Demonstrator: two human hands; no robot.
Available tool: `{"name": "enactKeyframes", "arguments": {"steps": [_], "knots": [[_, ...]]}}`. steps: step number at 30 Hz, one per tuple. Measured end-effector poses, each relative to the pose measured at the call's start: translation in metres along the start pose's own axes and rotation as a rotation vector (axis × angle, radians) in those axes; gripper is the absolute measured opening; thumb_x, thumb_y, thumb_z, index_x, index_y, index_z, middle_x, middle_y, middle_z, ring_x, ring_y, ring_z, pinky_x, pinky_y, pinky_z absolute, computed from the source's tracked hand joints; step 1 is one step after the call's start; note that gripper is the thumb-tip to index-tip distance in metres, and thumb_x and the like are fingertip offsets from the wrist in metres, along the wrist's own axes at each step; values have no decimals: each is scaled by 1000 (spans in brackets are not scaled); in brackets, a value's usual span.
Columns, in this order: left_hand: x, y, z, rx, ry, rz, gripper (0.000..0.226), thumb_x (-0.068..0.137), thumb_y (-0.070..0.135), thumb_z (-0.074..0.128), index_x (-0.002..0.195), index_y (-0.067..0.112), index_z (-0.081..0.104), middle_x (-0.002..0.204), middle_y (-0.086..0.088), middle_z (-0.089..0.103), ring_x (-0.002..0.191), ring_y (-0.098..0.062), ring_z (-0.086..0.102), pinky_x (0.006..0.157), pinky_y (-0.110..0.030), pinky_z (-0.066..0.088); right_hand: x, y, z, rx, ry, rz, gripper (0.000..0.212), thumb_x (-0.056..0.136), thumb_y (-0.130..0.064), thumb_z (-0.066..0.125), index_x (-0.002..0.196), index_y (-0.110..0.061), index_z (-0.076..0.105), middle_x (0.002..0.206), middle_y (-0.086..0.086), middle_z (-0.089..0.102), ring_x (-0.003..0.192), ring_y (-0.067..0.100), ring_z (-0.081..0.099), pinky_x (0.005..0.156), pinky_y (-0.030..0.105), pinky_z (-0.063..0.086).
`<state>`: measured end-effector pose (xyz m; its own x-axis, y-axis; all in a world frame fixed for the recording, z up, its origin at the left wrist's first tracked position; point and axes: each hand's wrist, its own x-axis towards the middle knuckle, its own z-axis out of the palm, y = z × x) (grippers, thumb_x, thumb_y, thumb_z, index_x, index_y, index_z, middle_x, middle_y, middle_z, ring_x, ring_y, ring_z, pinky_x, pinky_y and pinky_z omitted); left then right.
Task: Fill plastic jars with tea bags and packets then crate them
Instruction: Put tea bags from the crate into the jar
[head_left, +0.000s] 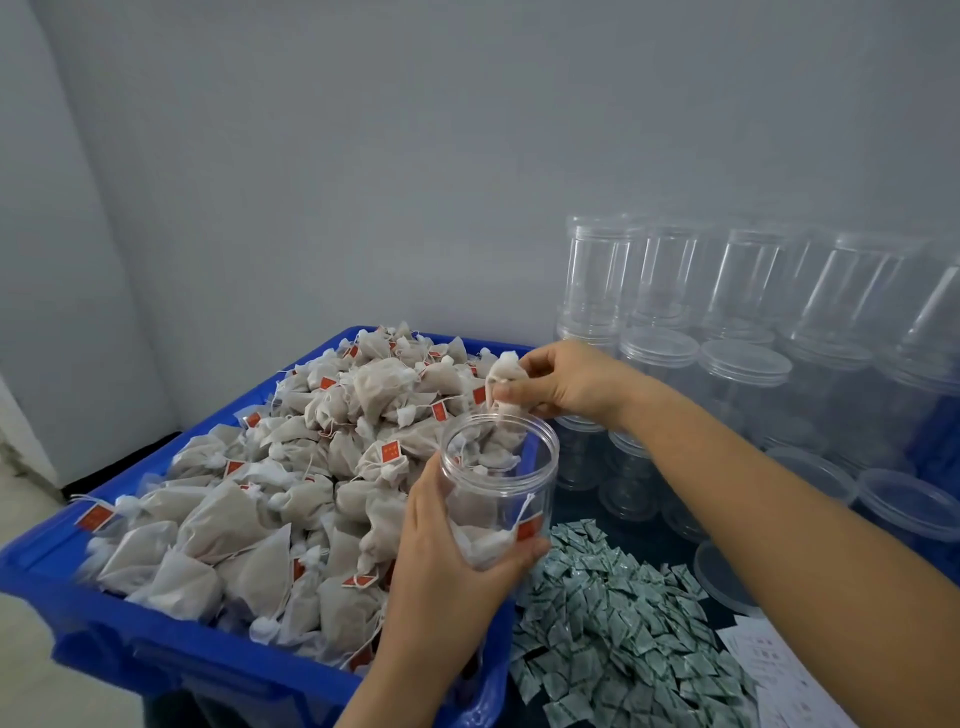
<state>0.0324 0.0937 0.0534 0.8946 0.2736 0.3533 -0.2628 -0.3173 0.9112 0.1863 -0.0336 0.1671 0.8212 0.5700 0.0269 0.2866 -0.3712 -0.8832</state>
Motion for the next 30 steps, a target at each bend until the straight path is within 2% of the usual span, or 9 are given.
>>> {"name": "enactKeyframes", "arguments": {"steps": [5, 9, 13, 17, 21, 24, 26, 28, 30], "knots": [[0, -1, 0, -6, -8, -9, 114, 42, 82, 72, 139, 43, 27, 134, 20, 46, 123, -3, 46, 103, -39, 44, -6, -24, -4, 144, 93, -49, 38, 65, -41, 76, 92, -14, 71, 78, -6, 76, 68, 3, 71, 59, 14, 54], [0, -2, 0, -1, -16, -17, 115, 42, 83, 71, 140, 42, 27, 133, 19, 47, 123, -6, 47, 103, -41, 44, -15, -46, -7, 275, 121, -146, 38, 65, -35, 77, 94, -12, 72, 80, -3, 76, 67, 6, 70, 56, 15, 54], [1, -3, 1, 11, -10, -23, 114, 42, 83, 71, 139, 44, 25, 133, 19, 46, 122, -6, 48, 101, -39, 47, -29, -64, -7, 206, 59, -196, 35, 64, -33, 76, 94, -14, 72, 83, -2, 76, 71, 9, 71, 58, 16, 55], [1, -4, 1, -2, -8, -36, 110, 43, 82, 73, 137, 46, 28, 132, 18, 48, 120, -6, 49, 99, -39, 48, -45, -69, 4, -28, -26, -210, 28, 65, -32, 78, 87, -15, 70, 77, -7, 76, 67, 5, 72, 58, 14, 54], [1, -4, 2, -9, 8, -21, 106, 45, 80, 75, 135, 44, 32, 125, 21, 52, 116, -7, 53, 96, -39, 50, -50, -63, 18, -318, -128, -180, 12, 79, -17, 82, 83, -19, 71, 75, -7, 75, 67, 4, 70, 61, 17, 55], [1, -3, 1, -4, 12, -8, 106, 46, 80, 74, 136, 42, 33, 126, 22, 51, 117, -5, 51, 96, -41, 49, -52, -62, 23, -679, -206, -197, 14, 85, -19, 79, 82, -25, 68, 77, -11, 68, 69, 0, 62, 68, 14, 52], [1, -3, 1, -26, -4, -11, 106, 47, 78, 75, 137, 42, 32, 130, 19, 50, 121, -7, 51, 97, -42, 49, -52, -64, 30, -899, -252, -227, 5, 90, -18, 73, 91, -23, 71, 83, -15, 65, 74, 2, 59, 67, 10, 45], [0, -2, 1, -50, -22, -11, 107, 47, 74, 78, 138, 41, 32, 133, 16, 49, 123, -9, 50, 98, -42, 48, -49, -64, 40, -1057, -299, -250, 12, 93, -15, 65, 99, -11, 75, 91, -4, 71, 79, 10, 59, 64, 14, 43], [1, -2, 1, -52, -24, 8, 104, 48, 70, 80, 137, 42, 32, 129, 18, 51, 118, -7, 53, 94, -40, 51, -45, -64, 50, -1172, -340, -250, 17, 95, -11, 58, 96, -4, 74, 90, 6, 71, 74, 15, 55, 56, 19, 39]]}}
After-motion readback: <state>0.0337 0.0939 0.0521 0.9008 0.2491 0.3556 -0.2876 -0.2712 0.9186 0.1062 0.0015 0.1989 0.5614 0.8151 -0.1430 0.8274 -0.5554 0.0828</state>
